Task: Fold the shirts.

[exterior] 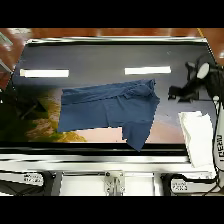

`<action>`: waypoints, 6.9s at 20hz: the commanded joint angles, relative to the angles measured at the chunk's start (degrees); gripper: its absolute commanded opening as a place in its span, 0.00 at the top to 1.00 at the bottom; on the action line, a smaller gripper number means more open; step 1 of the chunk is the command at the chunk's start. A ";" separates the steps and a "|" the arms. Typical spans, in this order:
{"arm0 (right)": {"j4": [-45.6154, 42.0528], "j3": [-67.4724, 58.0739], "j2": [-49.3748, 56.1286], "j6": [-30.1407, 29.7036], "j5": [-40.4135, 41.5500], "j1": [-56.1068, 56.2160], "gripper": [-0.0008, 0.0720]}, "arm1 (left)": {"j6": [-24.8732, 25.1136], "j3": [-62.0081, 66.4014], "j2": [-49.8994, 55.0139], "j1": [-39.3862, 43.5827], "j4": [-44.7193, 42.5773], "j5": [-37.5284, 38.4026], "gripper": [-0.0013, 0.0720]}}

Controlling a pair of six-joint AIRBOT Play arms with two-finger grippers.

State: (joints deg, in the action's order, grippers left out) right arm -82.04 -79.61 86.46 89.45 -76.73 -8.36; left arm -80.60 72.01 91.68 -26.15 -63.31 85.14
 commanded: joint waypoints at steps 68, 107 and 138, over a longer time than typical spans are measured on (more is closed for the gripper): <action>14.60 0.76 -3.87 -7.67 33.27 7.17 0.91 | 0.46 3.06 -22.14 10.99 -13.44 -18.86 0.92; 12.98 28.55 -11.17 -8.79 -5.84 -15.82 0.20 | 9.20 -21.70 -6.19 0.94 2.51 -7.02 0.14; 28.55 46.51 -8.87 -13.44 19.63 1.36 0.89 | 8.26 -25.49 -15.32 11.41 2.49 -20.06 0.92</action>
State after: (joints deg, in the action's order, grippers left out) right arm -54.08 -33.36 76.93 76.05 -59.77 -8.82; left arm -73.06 46.24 76.79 -14.72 -60.86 65.17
